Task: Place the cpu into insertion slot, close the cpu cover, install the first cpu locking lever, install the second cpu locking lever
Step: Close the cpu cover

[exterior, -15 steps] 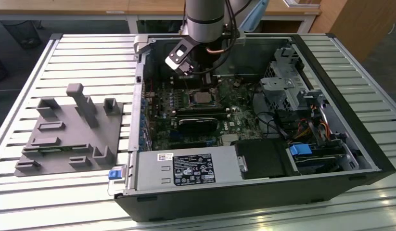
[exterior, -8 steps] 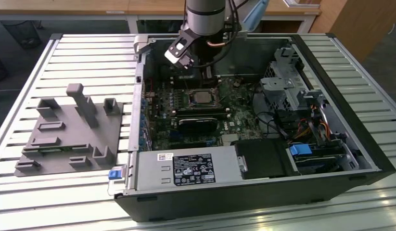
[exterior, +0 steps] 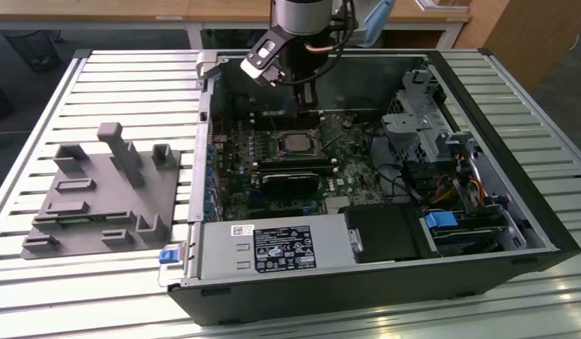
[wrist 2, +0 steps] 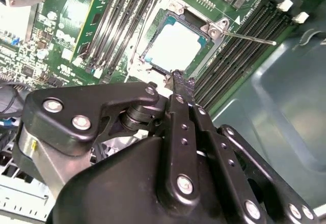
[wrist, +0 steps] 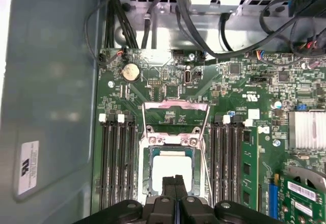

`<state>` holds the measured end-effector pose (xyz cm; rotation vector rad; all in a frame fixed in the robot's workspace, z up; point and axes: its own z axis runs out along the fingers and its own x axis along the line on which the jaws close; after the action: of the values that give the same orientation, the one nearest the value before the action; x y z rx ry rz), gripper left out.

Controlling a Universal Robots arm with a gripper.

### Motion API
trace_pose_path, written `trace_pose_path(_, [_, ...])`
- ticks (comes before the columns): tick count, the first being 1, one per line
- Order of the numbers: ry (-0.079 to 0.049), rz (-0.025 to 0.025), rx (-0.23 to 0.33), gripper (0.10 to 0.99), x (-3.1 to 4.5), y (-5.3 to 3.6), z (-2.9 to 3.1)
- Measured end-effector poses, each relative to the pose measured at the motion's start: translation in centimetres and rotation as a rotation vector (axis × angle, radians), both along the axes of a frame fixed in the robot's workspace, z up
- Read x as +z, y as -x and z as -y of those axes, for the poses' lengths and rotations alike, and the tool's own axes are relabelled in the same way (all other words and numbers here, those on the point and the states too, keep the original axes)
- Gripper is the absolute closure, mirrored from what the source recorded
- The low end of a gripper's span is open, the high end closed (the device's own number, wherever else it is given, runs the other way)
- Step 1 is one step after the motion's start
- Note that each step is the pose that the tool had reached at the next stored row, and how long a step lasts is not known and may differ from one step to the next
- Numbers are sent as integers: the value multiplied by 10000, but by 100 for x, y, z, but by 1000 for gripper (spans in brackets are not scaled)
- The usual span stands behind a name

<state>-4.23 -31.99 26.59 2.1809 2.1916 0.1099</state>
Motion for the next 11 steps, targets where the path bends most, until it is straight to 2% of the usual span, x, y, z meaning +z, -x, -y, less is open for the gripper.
trace_pose_path(5, [-1, 0, 0, 980, 81, 0, 0])
trace_pose_path(8, [-25, 1, 2, 980, 85, 0, 6])
trace_pose_path(11, [-31, 0, 0, 980, 85, 0, 44])
